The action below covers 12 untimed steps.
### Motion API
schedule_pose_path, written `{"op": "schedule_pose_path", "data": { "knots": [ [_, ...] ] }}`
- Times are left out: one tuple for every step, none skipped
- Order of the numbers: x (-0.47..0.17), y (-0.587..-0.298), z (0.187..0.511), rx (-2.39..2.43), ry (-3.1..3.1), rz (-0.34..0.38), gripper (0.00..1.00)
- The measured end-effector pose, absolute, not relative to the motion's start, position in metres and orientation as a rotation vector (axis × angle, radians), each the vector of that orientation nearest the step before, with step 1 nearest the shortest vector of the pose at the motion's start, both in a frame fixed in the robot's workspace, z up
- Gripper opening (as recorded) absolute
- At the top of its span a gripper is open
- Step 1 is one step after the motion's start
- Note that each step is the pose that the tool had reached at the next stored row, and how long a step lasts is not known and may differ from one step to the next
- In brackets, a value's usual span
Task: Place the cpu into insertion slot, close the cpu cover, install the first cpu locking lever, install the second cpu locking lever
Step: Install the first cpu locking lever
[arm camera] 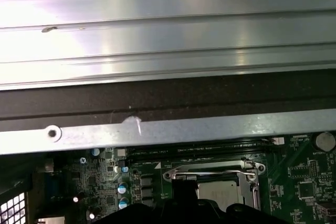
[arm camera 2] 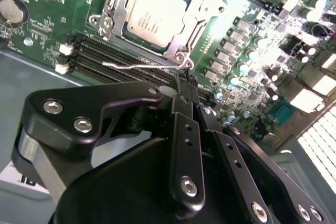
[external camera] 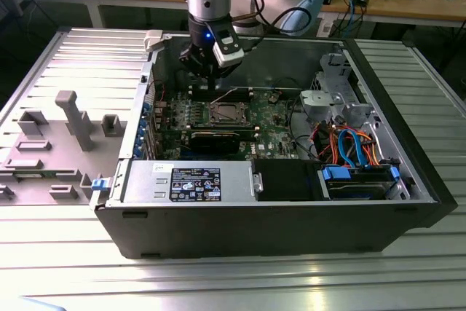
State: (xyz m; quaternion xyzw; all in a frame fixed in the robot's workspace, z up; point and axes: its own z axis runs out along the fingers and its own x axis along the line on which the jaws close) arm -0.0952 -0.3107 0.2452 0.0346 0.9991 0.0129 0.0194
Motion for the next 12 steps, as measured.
{"op": "schedule_pose_path", "data": {
  "knots": [
    [-0.0934,-0.3107,0.2432,0.108,3.101,0.042,0.11],
    [-0.0924,-0.3107,0.2425,0.108,3.101,0.044,0.11],
    [-0.0919,-0.3108,0.2424,0.108,3.101,0.056,0.11],
    [-0.091,-0.3107,0.2421,0.108,3.101,0.073,0.11],
    [-0.0896,-0.3107,0.2412,0.108,3.101,0.089,0.11],
    [-0.0891,-0.3107,0.2397,0.107,3.101,0.09,0.11],
    [-0.0886,-0.3107,0.2391,0.1,3.101,0.089,0.11],
    [-0.0883,-0.3107,0.2385,0.086,3.102,0.088,0.11],
    [-0.0882,-0.3107,0.2378,0.066,3.103,0.088,0.11],
    [-0.0879,-0.3107,0.2371,0.055,3.103,0.088,0.11],
    [-0.0871,-0.3104,0.2363,0.05,3.103,0.088,0.11],
    [-0.0858,-0.3099,0.2356,0.05,3.103,0.089,0.11]
  ]
}}
